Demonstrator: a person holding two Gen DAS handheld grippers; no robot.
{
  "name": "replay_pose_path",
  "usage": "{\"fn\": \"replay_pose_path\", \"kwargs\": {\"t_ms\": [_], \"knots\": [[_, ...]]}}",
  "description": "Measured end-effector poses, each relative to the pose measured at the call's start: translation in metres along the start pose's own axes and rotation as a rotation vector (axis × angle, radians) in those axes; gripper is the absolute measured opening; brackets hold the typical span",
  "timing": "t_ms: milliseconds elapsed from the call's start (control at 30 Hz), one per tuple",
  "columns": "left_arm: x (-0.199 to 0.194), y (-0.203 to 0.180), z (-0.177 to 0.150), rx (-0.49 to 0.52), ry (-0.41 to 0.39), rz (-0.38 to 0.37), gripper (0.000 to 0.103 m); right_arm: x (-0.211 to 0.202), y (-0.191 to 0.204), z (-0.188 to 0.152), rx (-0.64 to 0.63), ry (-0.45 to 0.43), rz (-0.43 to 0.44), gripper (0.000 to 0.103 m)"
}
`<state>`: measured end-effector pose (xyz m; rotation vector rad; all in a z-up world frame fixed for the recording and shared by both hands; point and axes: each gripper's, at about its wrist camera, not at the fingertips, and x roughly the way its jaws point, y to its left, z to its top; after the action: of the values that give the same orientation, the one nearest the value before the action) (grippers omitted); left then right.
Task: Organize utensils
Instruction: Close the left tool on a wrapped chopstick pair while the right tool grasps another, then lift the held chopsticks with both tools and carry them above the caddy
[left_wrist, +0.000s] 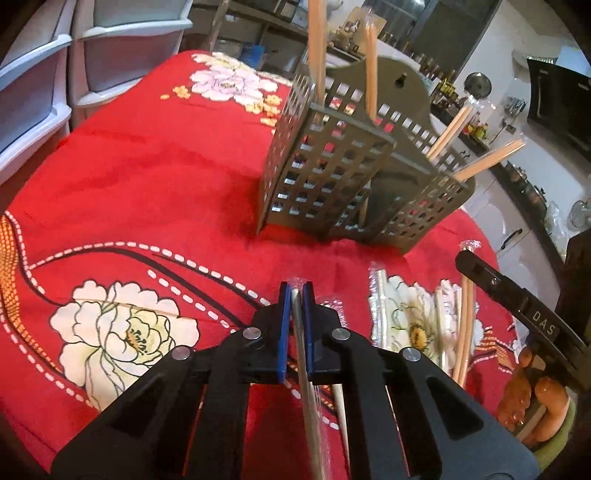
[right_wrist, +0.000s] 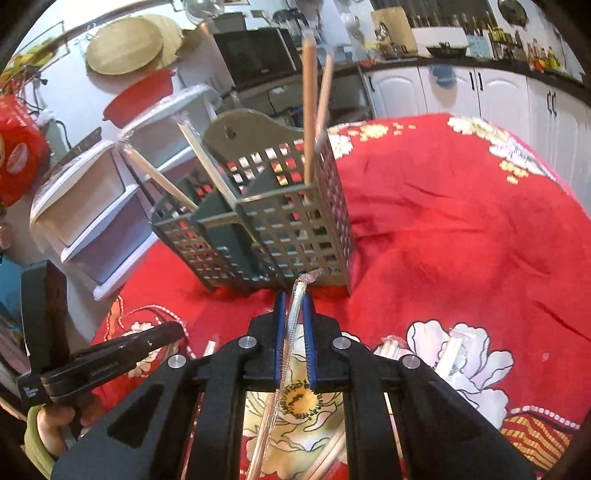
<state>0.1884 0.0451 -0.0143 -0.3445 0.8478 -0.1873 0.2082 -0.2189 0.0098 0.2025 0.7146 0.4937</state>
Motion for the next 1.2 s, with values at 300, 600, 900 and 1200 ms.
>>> {"fn": "replay_pose_path", "kwargs": {"t_ms": [300,600,900,1200], "knots": [[-0.033,-0.006,0.012,0.010,-0.075,-0.025,0.002,-0.029,0.011,0.003,-0.035,-0.071,0.002,0.009],[-0.063,-0.010,0.025,0.017,-0.155,-0.042,0.001,-0.054,0.023,0.009,-0.077,-0.139,0.006,0.007],[-0.090,-0.023,0.039,0.039,-0.236,-0.067,0.001,-0.078,0.036,0.017,-0.125,-0.207,0.028,0.006],[-0.114,-0.038,0.051,0.084,-0.298,-0.082,0.001,-0.100,0.046,0.026,-0.159,-0.284,0.039,0.006]]}}
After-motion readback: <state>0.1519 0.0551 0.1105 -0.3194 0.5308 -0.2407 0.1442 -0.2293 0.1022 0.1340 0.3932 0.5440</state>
